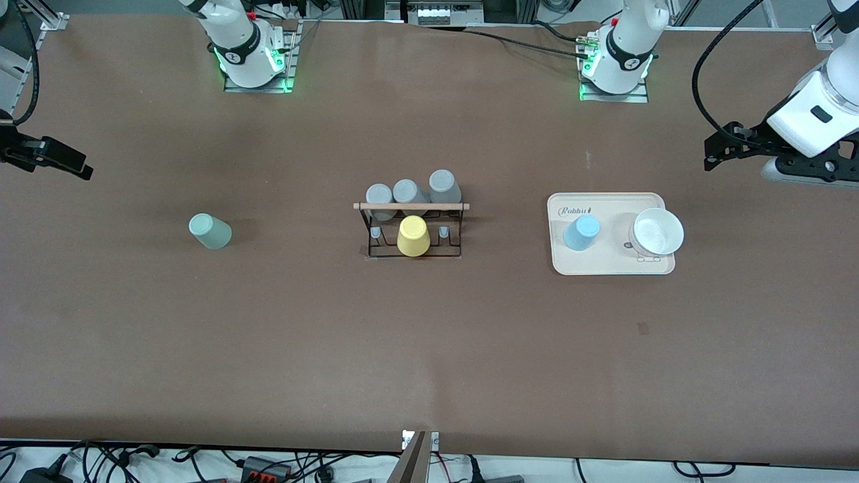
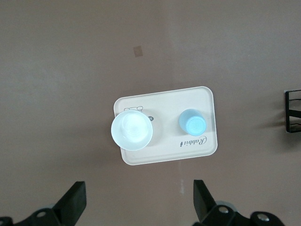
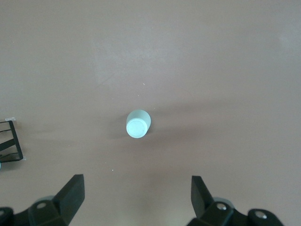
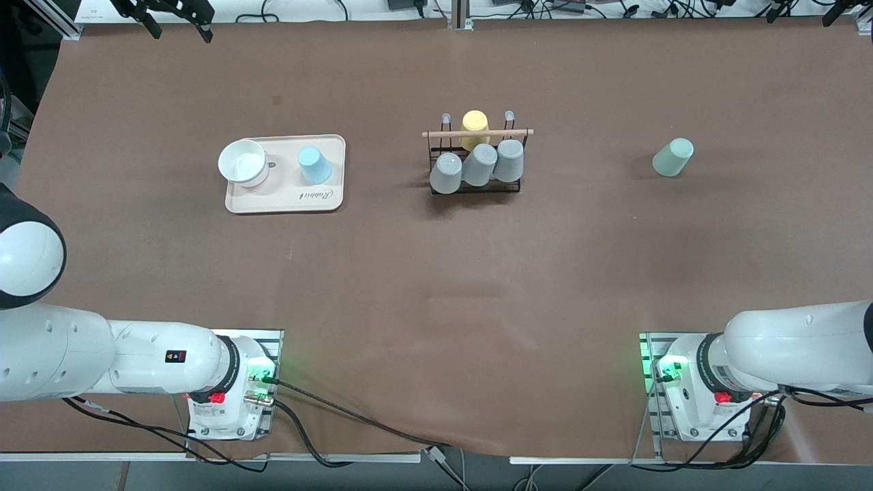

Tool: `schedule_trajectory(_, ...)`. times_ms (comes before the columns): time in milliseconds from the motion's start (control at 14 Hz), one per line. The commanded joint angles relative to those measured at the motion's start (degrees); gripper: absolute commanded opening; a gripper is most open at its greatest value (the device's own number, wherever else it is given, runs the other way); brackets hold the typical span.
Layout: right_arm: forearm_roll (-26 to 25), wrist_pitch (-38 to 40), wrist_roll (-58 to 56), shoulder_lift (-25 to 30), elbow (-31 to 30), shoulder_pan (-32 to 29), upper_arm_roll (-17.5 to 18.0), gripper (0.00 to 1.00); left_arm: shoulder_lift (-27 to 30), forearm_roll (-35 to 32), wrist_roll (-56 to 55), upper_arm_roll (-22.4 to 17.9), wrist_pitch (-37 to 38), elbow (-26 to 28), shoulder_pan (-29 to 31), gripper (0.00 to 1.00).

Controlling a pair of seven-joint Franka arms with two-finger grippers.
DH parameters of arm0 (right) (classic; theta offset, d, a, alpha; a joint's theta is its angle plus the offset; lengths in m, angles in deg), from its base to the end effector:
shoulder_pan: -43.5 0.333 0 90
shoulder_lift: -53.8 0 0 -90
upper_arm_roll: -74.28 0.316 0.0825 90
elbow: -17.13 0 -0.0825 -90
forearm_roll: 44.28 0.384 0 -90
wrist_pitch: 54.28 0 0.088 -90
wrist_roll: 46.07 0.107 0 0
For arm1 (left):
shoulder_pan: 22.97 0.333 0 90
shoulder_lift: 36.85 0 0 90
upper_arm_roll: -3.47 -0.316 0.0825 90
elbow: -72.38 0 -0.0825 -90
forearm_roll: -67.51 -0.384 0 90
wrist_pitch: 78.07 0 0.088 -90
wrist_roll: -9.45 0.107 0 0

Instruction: Hang scattered cups on rack with three cups

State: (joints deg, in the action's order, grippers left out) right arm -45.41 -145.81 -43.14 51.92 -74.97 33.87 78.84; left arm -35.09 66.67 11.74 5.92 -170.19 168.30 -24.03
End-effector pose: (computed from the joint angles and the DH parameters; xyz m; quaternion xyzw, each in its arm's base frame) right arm 0.5625 -0.0527 0.5912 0.9973 -0.0693 -0.0215 0.0081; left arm 0.5449 -0.0322 0.5957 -0.9985 0.0510 0.0177 0.0082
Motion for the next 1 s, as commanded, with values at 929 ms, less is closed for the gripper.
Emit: schedule_trajectory(929, -0.36, 0.83, -0.83, -0.32, 0.79, -0.48, 0.01, 1.00, 0.18, -0.57, 0.26, 0.54, 0.72, -0.39, 0.19, 1.00)
